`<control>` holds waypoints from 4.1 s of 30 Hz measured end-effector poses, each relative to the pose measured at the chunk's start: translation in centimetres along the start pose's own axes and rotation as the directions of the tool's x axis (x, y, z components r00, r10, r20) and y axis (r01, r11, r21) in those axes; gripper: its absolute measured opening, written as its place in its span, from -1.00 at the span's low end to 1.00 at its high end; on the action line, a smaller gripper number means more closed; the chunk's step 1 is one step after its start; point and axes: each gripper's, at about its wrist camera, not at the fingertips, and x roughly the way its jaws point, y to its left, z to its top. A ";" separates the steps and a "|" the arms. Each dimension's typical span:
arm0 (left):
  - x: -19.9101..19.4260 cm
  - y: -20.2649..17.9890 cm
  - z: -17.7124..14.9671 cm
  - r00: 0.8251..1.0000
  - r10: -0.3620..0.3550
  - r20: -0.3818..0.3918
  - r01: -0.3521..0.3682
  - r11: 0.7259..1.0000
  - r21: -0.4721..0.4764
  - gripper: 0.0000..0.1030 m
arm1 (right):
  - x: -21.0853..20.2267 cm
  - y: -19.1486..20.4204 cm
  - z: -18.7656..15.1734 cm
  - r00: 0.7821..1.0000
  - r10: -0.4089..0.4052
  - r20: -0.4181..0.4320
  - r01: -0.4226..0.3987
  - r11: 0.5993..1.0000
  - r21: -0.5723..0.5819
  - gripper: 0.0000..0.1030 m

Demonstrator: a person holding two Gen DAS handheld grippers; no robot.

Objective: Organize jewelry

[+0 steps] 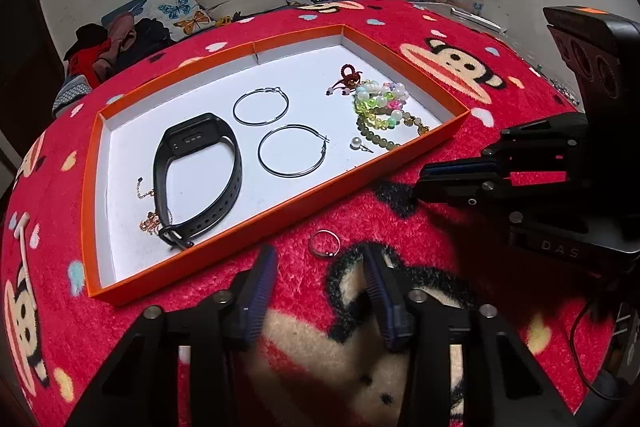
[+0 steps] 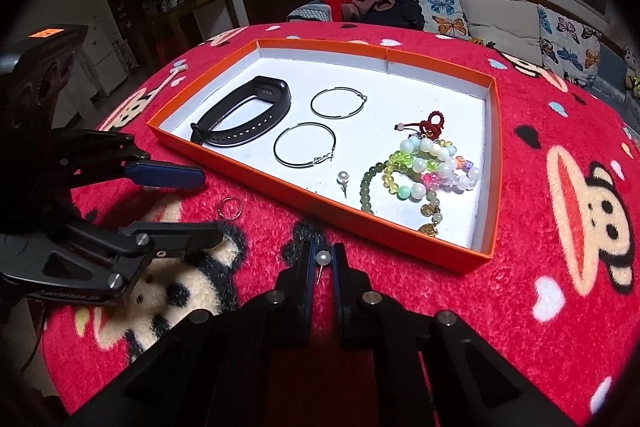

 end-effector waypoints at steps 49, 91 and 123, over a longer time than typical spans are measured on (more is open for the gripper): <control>-1.5 2.2 5.1 0.995 0.049 0.082 -0.049 0.999 -0.012 -0.63 | -1.4 -1.8 4.2 0.995 0.023 0.096 -0.027 0.998 0.050 -0.80; -4.8 3.3 1.9 0.977 0.162 0.137 -0.144 0.980 -0.135 0.49 | -1.1 -1.8 3.1 0.997 -0.030 0.066 0.021 0.992 0.124 -0.62; -7.9 2.2 -7.7 0.916 0.333 0.223 -0.261 0.918 -0.298 0.60 | -3.4 4.3 -2.1 0.932 -0.291 0.217 0.258 0.951 0.168 0.01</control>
